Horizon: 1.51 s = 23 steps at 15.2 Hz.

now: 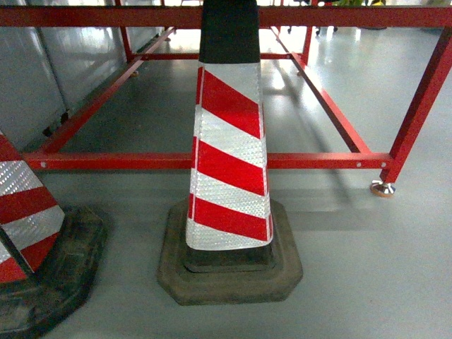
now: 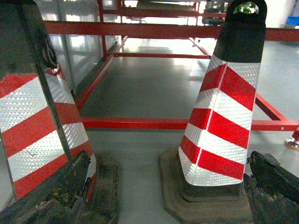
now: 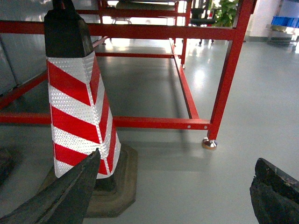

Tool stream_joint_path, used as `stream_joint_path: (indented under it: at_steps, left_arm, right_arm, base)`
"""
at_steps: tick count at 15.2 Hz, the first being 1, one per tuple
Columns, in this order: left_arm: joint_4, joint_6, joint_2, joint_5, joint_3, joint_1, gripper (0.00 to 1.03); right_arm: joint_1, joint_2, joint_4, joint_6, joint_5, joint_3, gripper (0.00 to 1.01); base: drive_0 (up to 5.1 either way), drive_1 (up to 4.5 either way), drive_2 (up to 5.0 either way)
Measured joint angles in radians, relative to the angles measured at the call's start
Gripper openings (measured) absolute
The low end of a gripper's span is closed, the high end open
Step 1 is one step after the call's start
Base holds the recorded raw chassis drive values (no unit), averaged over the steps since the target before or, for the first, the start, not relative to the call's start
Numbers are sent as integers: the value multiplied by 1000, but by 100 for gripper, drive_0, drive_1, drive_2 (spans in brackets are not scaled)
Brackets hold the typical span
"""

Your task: Sort blue parts and orange caps into right shelf containers

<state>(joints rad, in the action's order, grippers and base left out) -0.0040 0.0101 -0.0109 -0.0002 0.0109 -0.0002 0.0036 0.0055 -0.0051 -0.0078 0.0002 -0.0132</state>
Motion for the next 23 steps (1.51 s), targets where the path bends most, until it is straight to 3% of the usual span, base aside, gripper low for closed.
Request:
stream_joint_path:
  at_steps: [23]
  left_arm:
    - [-1, -11, 0, 0, 0, 0, 98]
  right_arm:
    - [0, 0, -1, 9, 0, 0, 98]
  base:
    - [0, 0, 0]
